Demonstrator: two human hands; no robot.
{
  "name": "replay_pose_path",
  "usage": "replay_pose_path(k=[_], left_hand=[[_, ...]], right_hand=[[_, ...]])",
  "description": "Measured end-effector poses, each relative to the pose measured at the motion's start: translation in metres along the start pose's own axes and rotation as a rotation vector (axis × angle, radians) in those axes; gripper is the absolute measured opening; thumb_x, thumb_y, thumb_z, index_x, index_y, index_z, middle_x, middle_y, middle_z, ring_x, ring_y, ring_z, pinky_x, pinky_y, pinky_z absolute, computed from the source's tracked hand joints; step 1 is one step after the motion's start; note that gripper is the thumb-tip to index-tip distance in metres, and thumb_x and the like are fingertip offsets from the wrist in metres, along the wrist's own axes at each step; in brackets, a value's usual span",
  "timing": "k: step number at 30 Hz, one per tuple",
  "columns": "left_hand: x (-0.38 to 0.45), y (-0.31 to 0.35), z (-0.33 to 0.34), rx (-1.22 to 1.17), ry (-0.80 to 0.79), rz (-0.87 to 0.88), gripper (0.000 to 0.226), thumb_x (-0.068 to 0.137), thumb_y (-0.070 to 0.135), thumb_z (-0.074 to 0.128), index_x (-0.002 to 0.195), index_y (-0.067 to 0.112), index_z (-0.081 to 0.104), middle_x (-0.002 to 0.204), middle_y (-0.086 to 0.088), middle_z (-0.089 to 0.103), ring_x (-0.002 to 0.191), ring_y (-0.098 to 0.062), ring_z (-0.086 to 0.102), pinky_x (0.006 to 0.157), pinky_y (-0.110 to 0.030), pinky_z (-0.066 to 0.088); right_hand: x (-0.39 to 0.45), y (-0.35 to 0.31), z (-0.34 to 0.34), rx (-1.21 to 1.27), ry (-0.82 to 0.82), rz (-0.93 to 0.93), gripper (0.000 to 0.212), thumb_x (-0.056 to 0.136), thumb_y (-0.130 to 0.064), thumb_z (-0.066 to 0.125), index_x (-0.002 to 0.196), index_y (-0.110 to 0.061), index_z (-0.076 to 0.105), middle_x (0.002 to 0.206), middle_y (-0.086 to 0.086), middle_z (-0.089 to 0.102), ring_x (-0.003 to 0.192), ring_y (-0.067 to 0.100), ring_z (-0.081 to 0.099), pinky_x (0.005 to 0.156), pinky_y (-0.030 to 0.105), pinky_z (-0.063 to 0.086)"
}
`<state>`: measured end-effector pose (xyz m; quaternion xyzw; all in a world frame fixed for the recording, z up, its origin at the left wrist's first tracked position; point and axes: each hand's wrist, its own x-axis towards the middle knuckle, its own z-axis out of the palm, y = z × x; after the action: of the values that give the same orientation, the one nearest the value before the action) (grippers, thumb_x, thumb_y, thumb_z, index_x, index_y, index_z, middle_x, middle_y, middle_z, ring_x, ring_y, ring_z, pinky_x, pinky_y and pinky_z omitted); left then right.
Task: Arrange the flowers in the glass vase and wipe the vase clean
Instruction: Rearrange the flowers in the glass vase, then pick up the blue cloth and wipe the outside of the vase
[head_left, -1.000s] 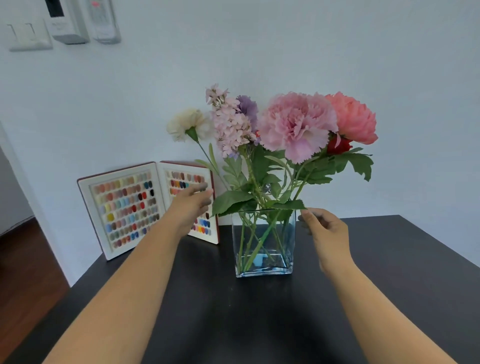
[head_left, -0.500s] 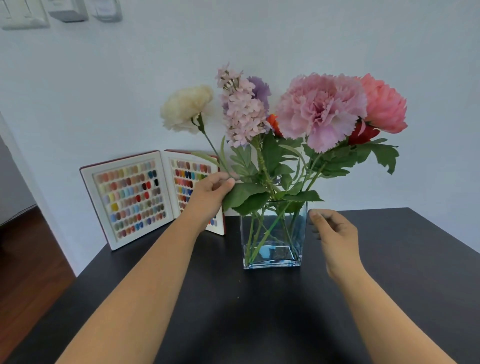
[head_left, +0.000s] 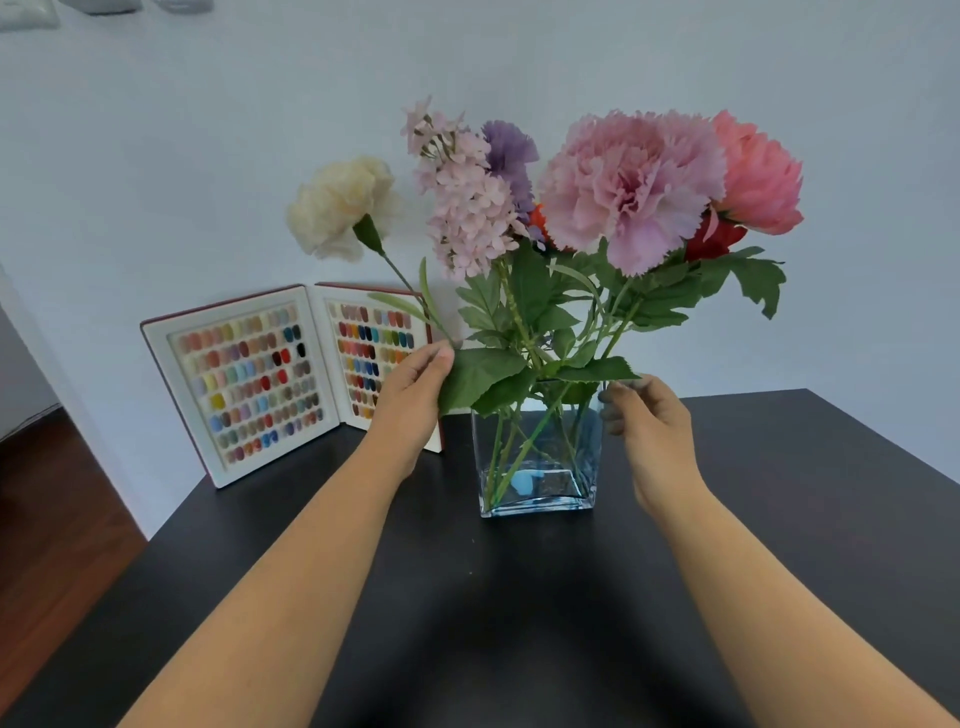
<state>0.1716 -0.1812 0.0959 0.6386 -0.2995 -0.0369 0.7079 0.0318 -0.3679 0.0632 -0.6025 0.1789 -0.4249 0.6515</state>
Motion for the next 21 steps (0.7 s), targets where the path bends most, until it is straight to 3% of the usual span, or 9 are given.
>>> replay_pose_path(k=[3, 6, 9, 12, 16, 21], left_hand=[[-0.009, -0.005, -0.002, -0.065, 0.026, -0.063, 0.029, 0.104, 0.034, 0.040, 0.112, 0.037, 0.068, 0.117, 0.009, 0.070, 0.109, -0.008, 0.065, 0.085, -0.026, 0.055], [-0.022, -0.007, -0.007, -0.091, 0.091, -0.098, 0.031, 0.105, 0.033, 0.036, 0.111, 0.035, 0.066, 0.105, 0.014, 0.073, 0.099, -0.011, 0.068, 0.082, -0.027, 0.055], [-0.047, -0.014, -0.004, -0.096, 0.155, -0.118, 0.027, 0.105, 0.028, 0.039, 0.115, 0.026, 0.064, 0.108, 0.004, 0.072, 0.092, -0.014, 0.067, 0.083, -0.030, 0.053], [-0.087, -0.020, -0.004, 0.001, 0.180, 0.054, 0.020, 0.100, 0.023, 0.047, 0.106, 0.030, 0.065, 0.101, 0.003, 0.070, 0.089, -0.012, 0.064, 0.078, -0.025, 0.051], [-0.128, -0.013, 0.020, 0.087, 0.033, 0.270, 0.018, 0.088, 0.029, 0.053, 0.103, 0.036, 0.061, 0.092, 0.005, 0.066, 0.085, -0.012, 0.061, 0.077, -0.018, 0.050], [-0.145, -0.015, 0.094, 0.195, -0.340, 0.291, 0.012, 0.090, 0.027, 0.055, 0.097, 0.034, 0.062, 0.085, 0.007, 0.062, 0.073, -0.012, 0.056, 0.069, -0.017, 0.045]], right_hand=[[0.001, -0.002, -0.003, -0.011, 0.072, -0.034, 0.021, 0.090, -0.009, 0.056, 0.079, -0.025, 0.065, 0.073, -0.011, 0.062, 0.065, 0.006, 0.054, 0.065, 0.021, 0.043], [-0.002, 0.000, -0.017, -0.030, 0.112, -0.024, 0.022, 0.089, -0.008, 0.055, 0.083, -0.025, 0.068, 0.074, -0.010, 0.060, 0.065, 0.003, 0.053, 0.064, 0.019, 0.042], [-0.006, 0.003, -0.039, -0.077, 0.125, -0.005, 0.023, 0.090, -0.007, 0.054, 0.083, -0.024, 0.068, 0.076, -0.007, 0.059, 0.068, 0.007, 0.052, 0.065, 0.022, 0.041], [-0.011, 0.003, -0.075, -0.152, 0.149, 0.016, 0.025, 0.089, -0.008, 0.052, 0.083, -0.026, 0.068, 0.077, -0.005, 0.059, 0.068, 0.007, 0.053, 0.065, 0.022, 0.043], [-0.019, -0.002, -0.133, -0.241, 0.233, 0.045, 0.025, 0.089, -0.008, 0.051, 0.084, -0.026, 0.068, 0.078, -0.004, 0.061, 0.068, 0.007, 0.054, 0.065, 0.021, 0.043], [-0.032, -0.014, -0.192, -0.358, 0.294, 0.055, 0.026, 0.085, -0.012, 0.053, 0.077, -0.031, 0.069, 0.076, -0.005, 0.063, 0.060, -0.001, 0.055, 0.062, 0.020, 0.043]])
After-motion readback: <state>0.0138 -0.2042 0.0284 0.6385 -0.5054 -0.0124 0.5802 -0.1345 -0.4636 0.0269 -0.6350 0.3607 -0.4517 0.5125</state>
